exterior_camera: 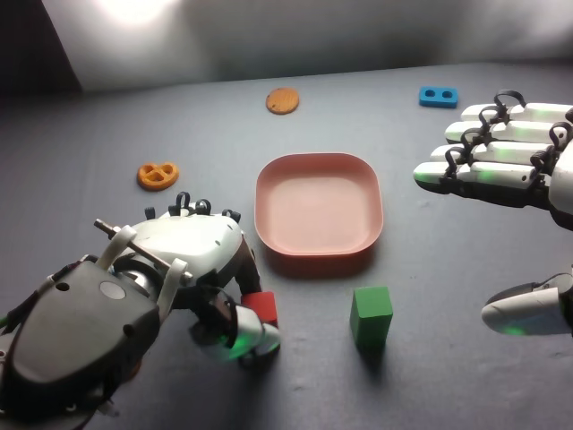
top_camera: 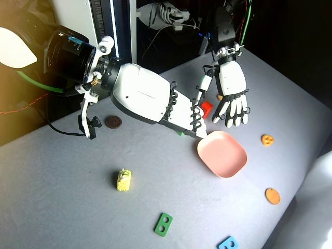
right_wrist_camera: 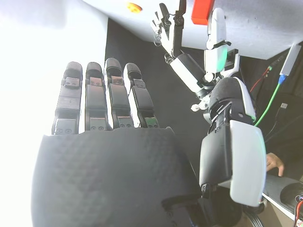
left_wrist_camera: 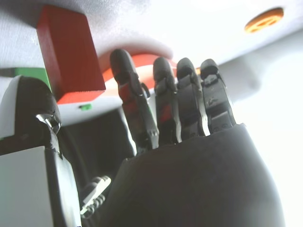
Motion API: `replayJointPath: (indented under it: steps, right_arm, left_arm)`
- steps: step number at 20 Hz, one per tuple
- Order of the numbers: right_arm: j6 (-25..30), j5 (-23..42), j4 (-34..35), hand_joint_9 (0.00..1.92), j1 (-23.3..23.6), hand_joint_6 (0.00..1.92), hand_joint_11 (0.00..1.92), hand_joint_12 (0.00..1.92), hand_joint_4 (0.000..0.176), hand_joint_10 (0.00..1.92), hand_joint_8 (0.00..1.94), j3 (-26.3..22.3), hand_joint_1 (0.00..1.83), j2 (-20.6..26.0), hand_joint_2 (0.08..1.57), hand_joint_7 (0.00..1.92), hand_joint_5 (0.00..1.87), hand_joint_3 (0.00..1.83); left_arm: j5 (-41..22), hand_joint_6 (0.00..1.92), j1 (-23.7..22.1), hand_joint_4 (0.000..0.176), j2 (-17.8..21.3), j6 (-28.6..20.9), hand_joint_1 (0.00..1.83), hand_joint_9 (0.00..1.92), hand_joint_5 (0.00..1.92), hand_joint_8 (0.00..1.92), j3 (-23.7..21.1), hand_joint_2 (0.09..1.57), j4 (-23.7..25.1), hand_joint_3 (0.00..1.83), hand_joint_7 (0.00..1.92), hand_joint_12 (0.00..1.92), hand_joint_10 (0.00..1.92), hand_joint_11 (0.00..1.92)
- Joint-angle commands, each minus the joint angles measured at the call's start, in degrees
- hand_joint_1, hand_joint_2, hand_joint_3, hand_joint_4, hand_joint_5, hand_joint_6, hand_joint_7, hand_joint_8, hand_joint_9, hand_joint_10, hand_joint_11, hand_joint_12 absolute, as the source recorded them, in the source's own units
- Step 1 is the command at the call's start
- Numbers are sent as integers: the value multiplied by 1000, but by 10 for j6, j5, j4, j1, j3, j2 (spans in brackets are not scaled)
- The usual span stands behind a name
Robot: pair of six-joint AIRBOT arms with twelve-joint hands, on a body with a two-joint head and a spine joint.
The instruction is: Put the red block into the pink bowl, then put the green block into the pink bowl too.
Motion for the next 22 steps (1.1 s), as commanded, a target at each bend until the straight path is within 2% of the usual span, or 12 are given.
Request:
replayJointPath:
  steps: [1, 4, 8, 10, 13, 15, 16, 17, 18, 20, 21, 22]
  right_arm:
    - [0, 62, 8, 15, 4, 0, 0, 0, 0, 2, 0, -2, 99, 5, 1068, 90, 79, 2]
    - [0, 62, 8, 2, 4, 6, 0, 0, 0, 1, 6, -2, 95, 5, 1070, 88, 92, 2]
    - [0, 62, 8, 15, 3, 8, 0, 0, 0, 4, 6, -2, 127, 5, 1069, 108, 115, 1]
    - [0, 62, 8, 0, 3, 0, 0, 0, 0, 0, 0, -2, 115, 5, 1069, 80, 96, 1]
    - [-1, 62, 8, 0, 3, 0, 0, 0, 0, 0, 0, -2, 107, 5, 1072, 71, 89, 2]
    - [-1, 62, 8, 0, 3, 2, 0, 0, 0, 0, 2, -2, 75, 5, 1073, 59, 79, 3]
    - [-1, 62, 8, 24, 3, 21, 0, 0, 0, 10, 20, -2, 104, 5, 1064, 110, 131, 0]
    - [-1, 62, 8, 2, 3, 12, 0, 0, 0, 0, 8, -2, 84, 5, 1075, 92, 118, 3]
    - [-1, 62, 8, 0, 3, 0, 0, 0, 0, 0, 0, -2, 53, 5, 1084, 41, 69, 6]
    - [-1, 62, 8, 0, 3, 0, 0, 0, 0, 0, 1, -2, 59, 5, 1084, 40, 59, 5]
    - [-1, 62, 8, 0, 3, 13, 0, 0, 0, 0, 13, -2, 95, 5, 1082, 79, 98, 3]
    - [-1, 62, 8, 0, 3, 13, 0, 0, 0, 0, 13, -2, 95, 5, 1082, 79, 98, 3]
  left_arm:
    - [-23, 895, -5, 141, 6, 0, 1045, 157, 1044, 3, 1, 1082, 31, 2, 392, 0, 1, 0]
    - [-23, 1120, -5, 138, 6, 0, 995, 181, 905, 4, 1, 1152, 30, 1, 416, 0, 3, 0]
    - [-23, 956, -7, 15, 6, 0, 1083, 224, 1009, 4, 1, 1104, 31, 0, 472, 8, 5, 16]
    - [-23, 991, -14, 71, 7, 0, 1059, 229, 998, 1, 3, 1108, 36, 1, 473, 14, 3, 21]
    - [-15, 996, -30, 73, 7, 1, 1056, 241, 995, 15, 13, 1110, 48, 2, 509, 5, 7, 3]
    - [5, 1023, -46, 161, 7, 8, 1022, 222, 983, 2, 26, 1110, 55, 1, 468, 13, 1, 14]
    - [9, 1022, -50, 159, 6, 8, 1022, 226, 983, 2, 31, 1111, 59, 1, 473, 15, 2, 10]
    - [16, 828, -56, 28, 5, 8, 1104, 276, 1101, 4, 38, 1064, 64, 0, 525, 37, 5, 29]
    - [25, 907, -62, 114, 3, 8, 1063, 252, 1052, 0, 46, 1079, 71, 2, 512, 48, 0, 6]
    - [50, 918, -73, 99, -2, 7, 1067, 253, 1049, 0, 65, 1081, 86, 2, 504, 55, 1, 5]
    - [62, 1078, -78, 166, -5, 5, 1002, 218, 947, 15, 75, 1121, 95, 16, 460, 13, 14, 0]
    - [74, 1078, -84, 166, -8, 2, 1002, 218, 947, 15, 85, 1121, 104, 16, 460, 13, 14, 0]
